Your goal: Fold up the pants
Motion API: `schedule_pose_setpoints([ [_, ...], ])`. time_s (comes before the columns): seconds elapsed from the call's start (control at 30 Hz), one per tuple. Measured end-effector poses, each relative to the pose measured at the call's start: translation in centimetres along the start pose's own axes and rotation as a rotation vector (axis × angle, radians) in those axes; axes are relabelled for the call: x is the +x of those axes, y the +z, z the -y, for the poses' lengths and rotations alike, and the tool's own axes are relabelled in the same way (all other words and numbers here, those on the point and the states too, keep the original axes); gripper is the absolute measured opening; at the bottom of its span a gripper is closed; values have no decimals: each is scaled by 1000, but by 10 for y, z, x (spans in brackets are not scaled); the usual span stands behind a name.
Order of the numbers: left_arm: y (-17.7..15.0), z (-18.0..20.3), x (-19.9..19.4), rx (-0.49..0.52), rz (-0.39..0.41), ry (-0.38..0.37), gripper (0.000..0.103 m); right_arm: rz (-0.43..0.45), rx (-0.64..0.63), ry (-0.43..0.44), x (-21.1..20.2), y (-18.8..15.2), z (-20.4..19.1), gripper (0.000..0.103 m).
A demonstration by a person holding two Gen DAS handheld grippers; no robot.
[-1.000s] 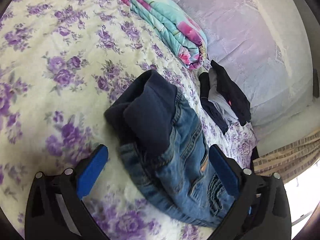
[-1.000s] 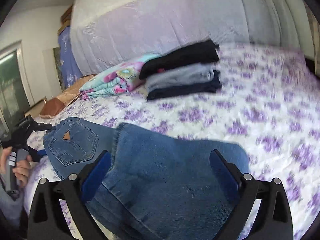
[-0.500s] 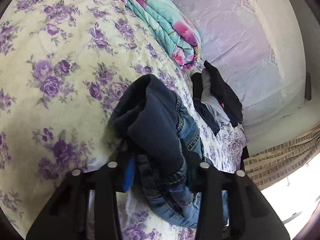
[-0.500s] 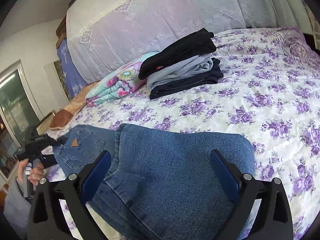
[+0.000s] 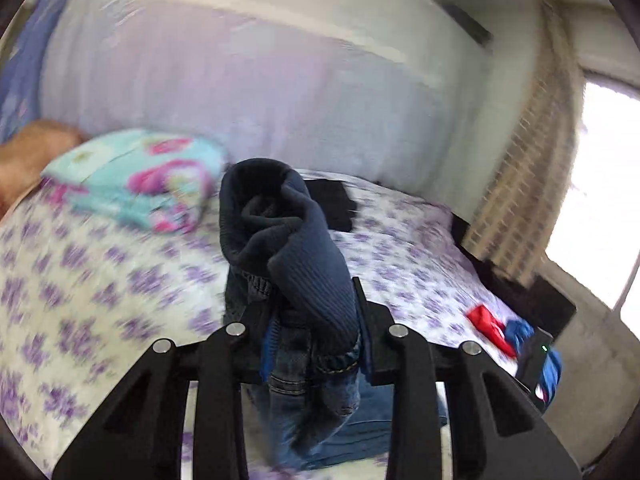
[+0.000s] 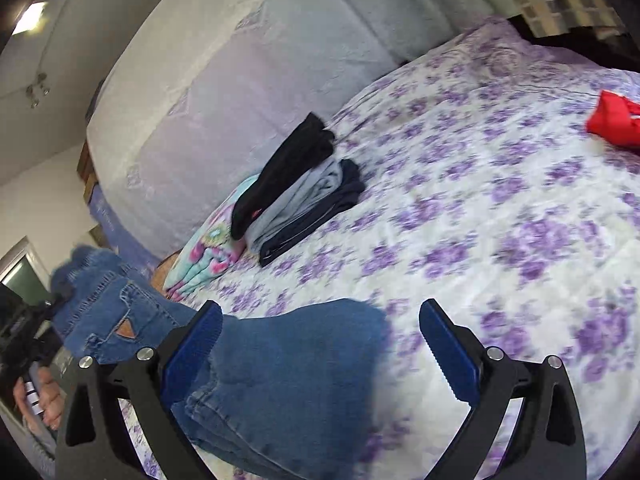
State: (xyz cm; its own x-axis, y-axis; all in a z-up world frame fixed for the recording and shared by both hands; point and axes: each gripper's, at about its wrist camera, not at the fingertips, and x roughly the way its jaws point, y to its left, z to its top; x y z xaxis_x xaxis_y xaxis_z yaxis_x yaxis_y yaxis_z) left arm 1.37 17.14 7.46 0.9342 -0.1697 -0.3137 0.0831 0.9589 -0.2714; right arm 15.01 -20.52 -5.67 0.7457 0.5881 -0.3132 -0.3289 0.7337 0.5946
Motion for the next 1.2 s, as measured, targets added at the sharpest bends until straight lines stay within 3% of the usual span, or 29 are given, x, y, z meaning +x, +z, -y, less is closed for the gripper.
schedule_pose_setpoints([
  [0.1, -12, 71, 28, 165, -35, -65, 30, 26, 47, -25, -12, 2, 19, 99],
  [0.2, -61, 138, 68, 384, -113, -41, 32, 43, 87, -50, -24, 5, 37, 99],
  [0.23, -88, 158, 87, 470, -162, -38, 32, 50, 93, -62, -28, 6, 43, 99],
  [0.33, -151, 187, 128, 568, -340, -35, 38, 76, 112, -84, -40, 5, 55, 99],
  [0.37, -171, 197, 131, 623, -337, -35, 45, 81, 116, -87, -43, 5, 57, 99],
  [0.4, -181, 205, 126, 669, -291, -34, 63, 83, 113, -88, -46, 6, 58, 99],
  [0.43, -183, 209, 120, 689, -279, -56, 72, 86, 104, -87, -47, 8, 57, 99],
  [0.47, -179, 212, 110, 683, -271, -114, 85, 92, 91, -87, -49, 11, 54, 99],
  [0.53, -167, 210, 89, 644, -232, -185, 90, 97, 44, -87, -51, 19, 43, 99],
  [0.57, -158, 205, 77, 627, -193, -182, 94, 94, 18, -92, -52, 22, 35, 99],
  [0.67, -134, 188, 51, 585, -60, -76, 98, 59, -92, -116, -44, 30, 4, 99],
  [0.73, -117, 172, 47, 540, -20, 6, 98, 21, -159, -86, -33, 31, -19, 99],
  [0.83, -97, 135, 61, 443, -44, 136, 98, -24, -232, -81, -17, 27, -44, 99],
  [0.9, -88, 108, 78, 351, -94, 199, 98, -36, -300, -123, -8, 24, -59, 99],
  [0.97, -86, 82, 92, 243, -160, 205, 98, -46, -371, -198, 0, 18, -66, 99],
  [1.03, -96, 64, 105, 178, -242, 161, 98, -117, -432, -302, 18, 8, -60, 99],
  [1.1, -126, 63, 121, 215, -326, 168, 99, -222, -447, -344, 39, -6, -42, 99],
  [1.2, -147, 70, 125, 302, -285, 239, 99, -280, -341, -258, 48, -5, -15, 100],
])
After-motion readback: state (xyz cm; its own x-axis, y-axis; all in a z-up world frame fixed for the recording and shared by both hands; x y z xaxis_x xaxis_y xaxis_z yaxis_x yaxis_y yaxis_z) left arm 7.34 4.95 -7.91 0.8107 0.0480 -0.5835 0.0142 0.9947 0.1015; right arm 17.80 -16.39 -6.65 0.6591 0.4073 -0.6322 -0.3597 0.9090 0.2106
